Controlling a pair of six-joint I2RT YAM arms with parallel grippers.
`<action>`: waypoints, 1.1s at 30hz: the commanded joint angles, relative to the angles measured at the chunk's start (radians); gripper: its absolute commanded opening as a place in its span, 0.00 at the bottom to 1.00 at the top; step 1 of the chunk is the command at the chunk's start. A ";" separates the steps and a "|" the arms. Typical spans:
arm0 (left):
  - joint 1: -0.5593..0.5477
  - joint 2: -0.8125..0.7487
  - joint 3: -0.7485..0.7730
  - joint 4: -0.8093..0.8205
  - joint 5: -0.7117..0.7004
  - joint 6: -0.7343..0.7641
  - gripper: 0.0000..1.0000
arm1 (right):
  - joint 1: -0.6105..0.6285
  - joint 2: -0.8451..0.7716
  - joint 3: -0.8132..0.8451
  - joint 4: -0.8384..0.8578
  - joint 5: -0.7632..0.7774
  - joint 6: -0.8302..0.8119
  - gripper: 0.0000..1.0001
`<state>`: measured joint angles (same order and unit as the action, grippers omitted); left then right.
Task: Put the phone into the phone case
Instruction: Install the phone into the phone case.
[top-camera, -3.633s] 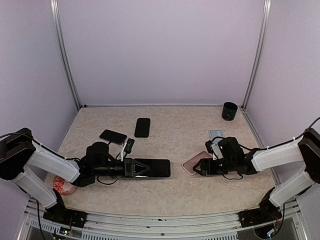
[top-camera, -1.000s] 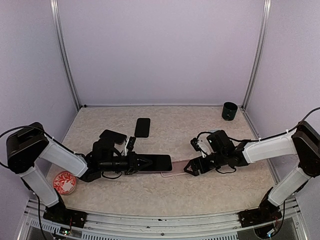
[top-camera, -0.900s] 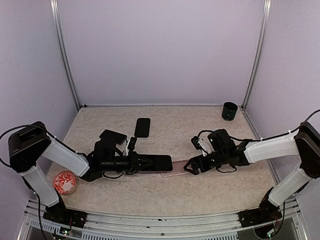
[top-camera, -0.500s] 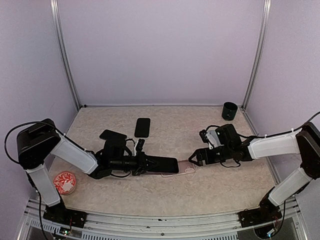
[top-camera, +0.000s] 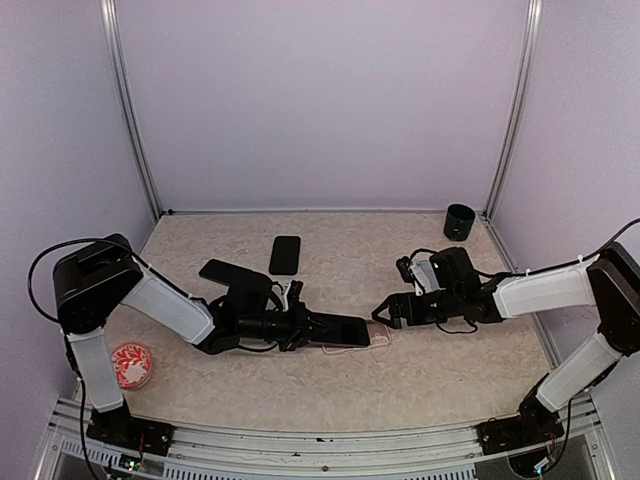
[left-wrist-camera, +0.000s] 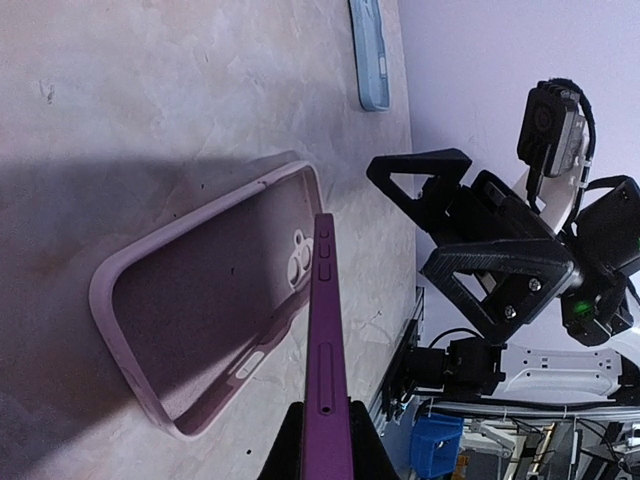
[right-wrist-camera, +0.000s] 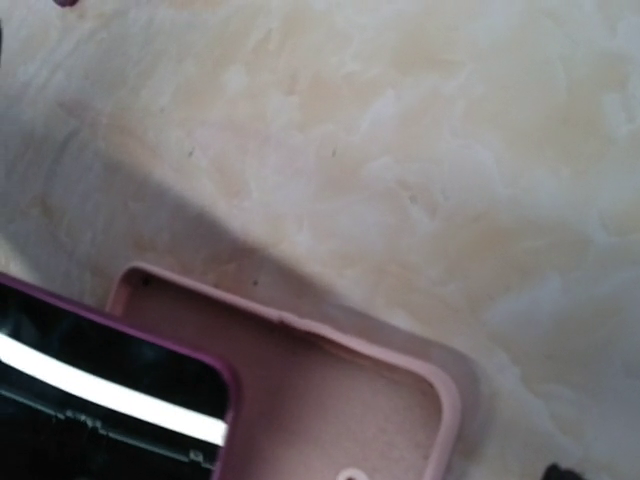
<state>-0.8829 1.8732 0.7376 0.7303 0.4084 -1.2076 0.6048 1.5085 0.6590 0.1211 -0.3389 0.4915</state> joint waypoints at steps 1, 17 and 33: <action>-0.011 0.026 0.055 0.045 -0.016 -0.034 0.00 | -0.007 0.020 -0.017 0.052 -0.031 0.014 0.97; -0.025 0.105 0.114 0.076 -0.020 -0.092 0.00 | -0.007 -0.010 -0.063 0.104 -0.072 0.056 1.00; -0.028 0.149 0.138 0.095 -0.045 -0.135 0.00 | -0.007 0.012 -0.098 0.166 -0.108 0.090 1.00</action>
<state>-0.9043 2.0014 0.8467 0.7471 0.3759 -1.3243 0.6033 1.5200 0.5808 0.2386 -0.4240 0.5644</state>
